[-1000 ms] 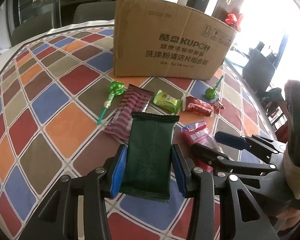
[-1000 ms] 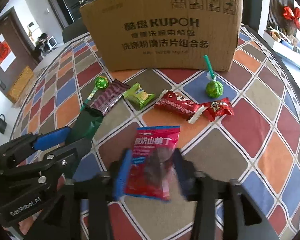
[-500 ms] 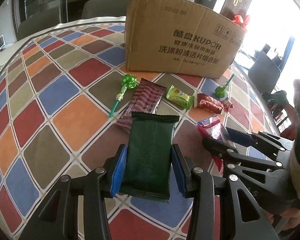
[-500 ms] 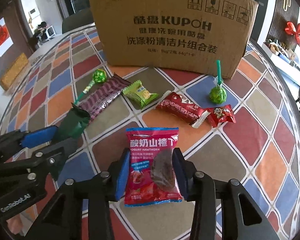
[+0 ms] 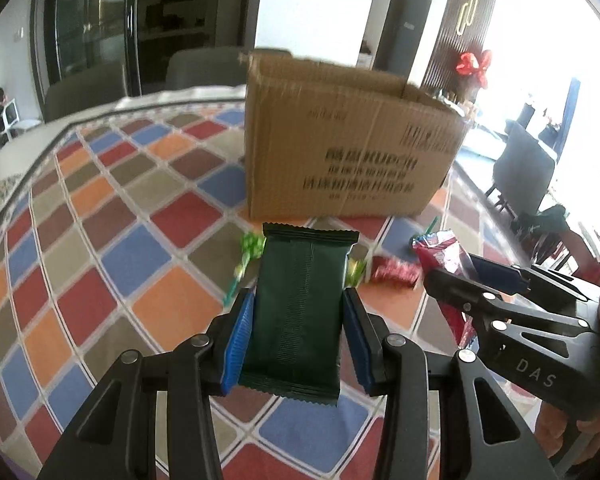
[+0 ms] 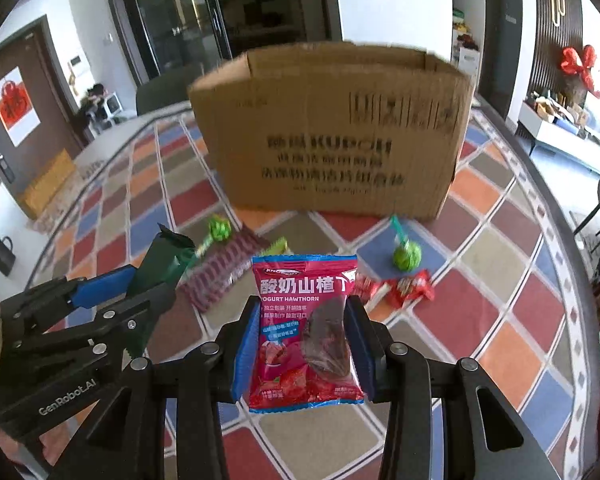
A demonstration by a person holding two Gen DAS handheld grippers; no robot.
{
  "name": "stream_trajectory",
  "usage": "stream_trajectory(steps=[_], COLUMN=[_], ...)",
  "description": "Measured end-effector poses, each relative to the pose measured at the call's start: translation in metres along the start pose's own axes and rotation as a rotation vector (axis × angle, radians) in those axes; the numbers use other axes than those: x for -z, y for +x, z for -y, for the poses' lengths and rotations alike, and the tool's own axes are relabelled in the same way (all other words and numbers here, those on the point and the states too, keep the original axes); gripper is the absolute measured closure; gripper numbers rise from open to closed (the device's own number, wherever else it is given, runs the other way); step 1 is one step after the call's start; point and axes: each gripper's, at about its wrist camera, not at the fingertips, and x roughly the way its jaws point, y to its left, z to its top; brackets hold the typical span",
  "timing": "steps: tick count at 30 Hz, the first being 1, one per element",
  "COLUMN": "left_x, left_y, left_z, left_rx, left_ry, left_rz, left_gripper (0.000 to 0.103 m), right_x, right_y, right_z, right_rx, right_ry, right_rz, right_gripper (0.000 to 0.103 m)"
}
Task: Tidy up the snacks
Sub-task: 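Lift both held packets and carry them over the cardboard box, then lower both packets into the box and open both tools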
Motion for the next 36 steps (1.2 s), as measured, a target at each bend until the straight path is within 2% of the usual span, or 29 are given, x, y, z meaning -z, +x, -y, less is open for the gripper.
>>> stream_trajectory(steps=[11, 18, 30, 36], left_x=[-0.063, -0.096, -0.136, -0.154], left_y=[-0.028, -0.033, -0.02, -0.001], left_z=[0.017, 0.023, 0.023, 0.02], left_rx=[0.017, 0.009, -0.006, -0.001], left_ry=[0.029, 0.042, 0.068, 0.067], left_rz=[0.123, 0.168, 0.183, 0.159], left_gripper=[0.059, 0.059, 0.059, 0.059], right_x=[-0.052, -0.086, -0.127, -0.144], right_y=[-0.041, -0.056, -0.053, -0.039], right_z=[0.01, 0.015, 0.019, 0.029], right_rx=[0.007, 0.017, 0.02, 0.028], right_ry=[0.0, -0.006, -0.027, -0.02], right_rz=[0.15, 0.217, 0.242, 0.229], right_gripper=[0.06, 0.06, 0.06, 0.06])
